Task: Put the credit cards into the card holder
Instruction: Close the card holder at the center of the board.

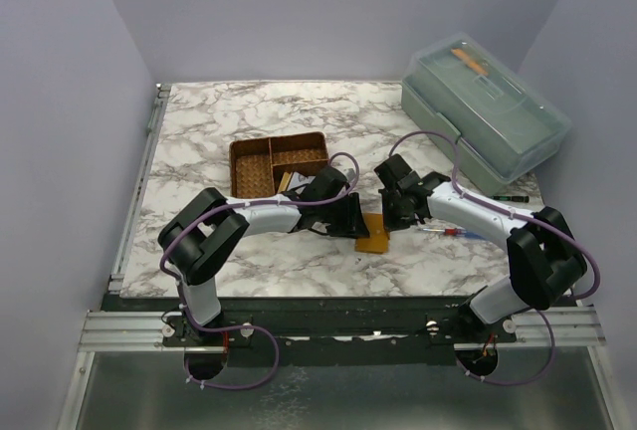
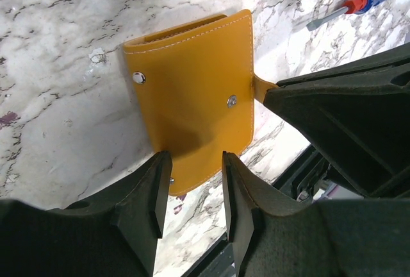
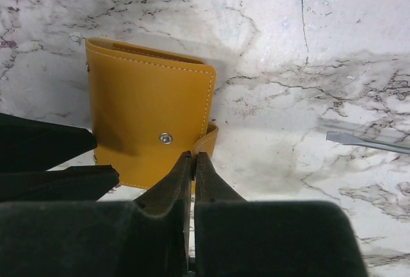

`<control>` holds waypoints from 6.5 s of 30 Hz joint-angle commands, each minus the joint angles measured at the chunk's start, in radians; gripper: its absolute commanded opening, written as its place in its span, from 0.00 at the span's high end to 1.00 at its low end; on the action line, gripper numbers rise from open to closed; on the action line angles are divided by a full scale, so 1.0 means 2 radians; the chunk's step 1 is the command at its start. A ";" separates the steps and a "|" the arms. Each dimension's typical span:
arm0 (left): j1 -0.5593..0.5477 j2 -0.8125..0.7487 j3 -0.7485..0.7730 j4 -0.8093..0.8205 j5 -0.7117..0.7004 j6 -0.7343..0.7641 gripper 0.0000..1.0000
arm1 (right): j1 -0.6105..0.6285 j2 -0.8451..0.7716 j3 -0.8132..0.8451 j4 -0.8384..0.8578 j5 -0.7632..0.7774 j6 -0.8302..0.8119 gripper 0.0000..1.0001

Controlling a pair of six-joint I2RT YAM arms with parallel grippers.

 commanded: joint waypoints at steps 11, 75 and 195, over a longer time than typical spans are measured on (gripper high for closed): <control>-0.005 0.017 0.015 0.015 0.019 -0.004 0.60 | 0.003 -0.007 -0.016 0.043 -0.044 0.021 1.00; -0.015 0.021 0.008 0.025 0.027 -0.004 0.65 | -0.025 0.000 -0.047 0.108 -0.124 0.048 0.72; -0.015 0.005 -0.008 0.031 0.024 -0.006 0.69 | 0.017 0.072 -0.048 0.062 -0.046 0.031 1.00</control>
